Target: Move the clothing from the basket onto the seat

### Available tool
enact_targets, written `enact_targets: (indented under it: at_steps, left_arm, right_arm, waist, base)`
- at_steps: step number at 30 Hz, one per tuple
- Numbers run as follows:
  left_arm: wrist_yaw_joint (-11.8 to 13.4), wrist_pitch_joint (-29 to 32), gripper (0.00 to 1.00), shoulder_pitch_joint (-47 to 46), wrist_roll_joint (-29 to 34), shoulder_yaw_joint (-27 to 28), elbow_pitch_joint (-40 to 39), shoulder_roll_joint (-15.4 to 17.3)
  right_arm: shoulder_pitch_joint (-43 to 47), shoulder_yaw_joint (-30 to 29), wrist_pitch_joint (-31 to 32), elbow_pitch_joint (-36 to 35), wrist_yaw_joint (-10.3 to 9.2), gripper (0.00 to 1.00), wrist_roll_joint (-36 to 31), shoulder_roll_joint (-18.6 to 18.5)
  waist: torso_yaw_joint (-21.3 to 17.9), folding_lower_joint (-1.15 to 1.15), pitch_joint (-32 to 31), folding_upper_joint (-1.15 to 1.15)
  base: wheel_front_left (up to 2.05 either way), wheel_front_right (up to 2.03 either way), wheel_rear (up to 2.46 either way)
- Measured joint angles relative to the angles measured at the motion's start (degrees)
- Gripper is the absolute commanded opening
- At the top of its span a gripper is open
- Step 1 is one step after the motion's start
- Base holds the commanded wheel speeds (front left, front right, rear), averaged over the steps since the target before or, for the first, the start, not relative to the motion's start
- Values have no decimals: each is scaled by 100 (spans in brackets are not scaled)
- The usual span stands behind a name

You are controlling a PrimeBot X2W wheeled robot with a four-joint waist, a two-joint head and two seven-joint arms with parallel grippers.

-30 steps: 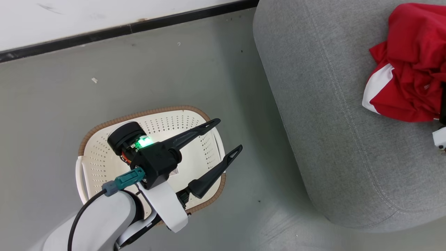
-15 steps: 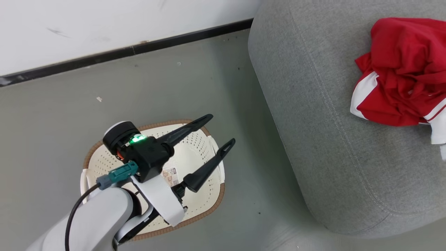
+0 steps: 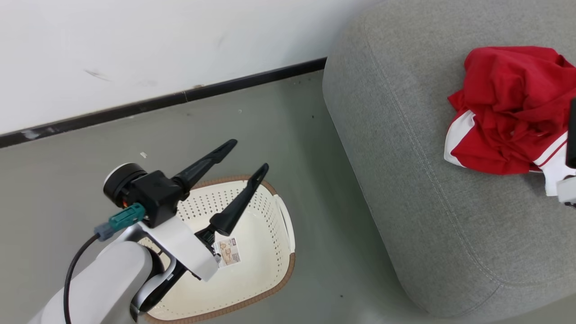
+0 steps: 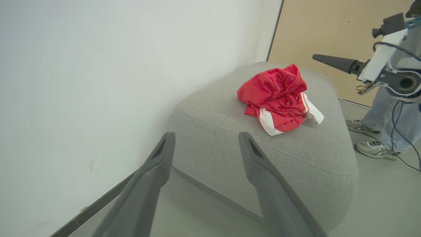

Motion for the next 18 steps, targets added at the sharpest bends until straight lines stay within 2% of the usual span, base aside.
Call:
enact_targets:
  at_steps: [6,18]
  left_arm:
    - [148,-201,100,105,-199,242,177,-22]
    - [470,-401,100,452,-344,631,565,13]
  right_arm:
    - [7,272,-1,-461,0,100,0,47]
    - [315,858,-26,-778,-1,100,131,169]
  waist:
    - [76,0,-247,0]
    - [351,0,-722,0]
  base:
    - [0,0,0]
    - [0,0,0]
